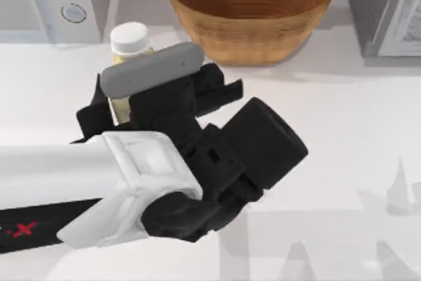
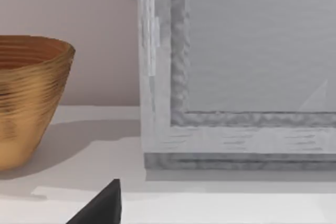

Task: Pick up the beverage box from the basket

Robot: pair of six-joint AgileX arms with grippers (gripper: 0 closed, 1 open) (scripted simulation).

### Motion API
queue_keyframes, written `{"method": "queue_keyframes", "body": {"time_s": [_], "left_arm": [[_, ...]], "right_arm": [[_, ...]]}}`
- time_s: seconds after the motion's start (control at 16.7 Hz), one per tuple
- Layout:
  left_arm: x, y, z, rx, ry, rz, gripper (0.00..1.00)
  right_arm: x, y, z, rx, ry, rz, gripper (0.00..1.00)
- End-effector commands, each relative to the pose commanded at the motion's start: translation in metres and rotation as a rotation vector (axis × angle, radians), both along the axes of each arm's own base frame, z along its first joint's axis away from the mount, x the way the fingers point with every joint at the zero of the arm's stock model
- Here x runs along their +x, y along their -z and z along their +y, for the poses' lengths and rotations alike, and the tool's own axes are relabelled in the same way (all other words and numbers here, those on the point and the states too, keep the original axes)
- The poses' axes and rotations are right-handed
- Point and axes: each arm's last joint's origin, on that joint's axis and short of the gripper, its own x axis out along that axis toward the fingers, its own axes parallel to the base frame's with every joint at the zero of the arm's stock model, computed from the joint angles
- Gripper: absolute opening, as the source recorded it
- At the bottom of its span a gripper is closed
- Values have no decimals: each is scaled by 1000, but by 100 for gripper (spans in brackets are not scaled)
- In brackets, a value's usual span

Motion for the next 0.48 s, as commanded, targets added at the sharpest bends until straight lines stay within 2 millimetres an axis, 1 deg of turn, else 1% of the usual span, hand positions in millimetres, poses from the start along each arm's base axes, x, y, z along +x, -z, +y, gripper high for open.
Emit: {"method": "queue_keyframes", "body": {"time_s": [0.12,0.24,0.36,0.48], "left_arm": [[-8,12,-28,40,-1,-70,0],[-15,22,-46,68,4,-125,0],[-19,26,-54,79,7,-152,0],[-19,26,-55,79,7,-153,0]], "right_arm": [[0,0,0,0,0,0,100],[0,0,0,0,0,0,100],[0,0,0,0,0,0,100],[0,0,0,0,0,0,100]]}}
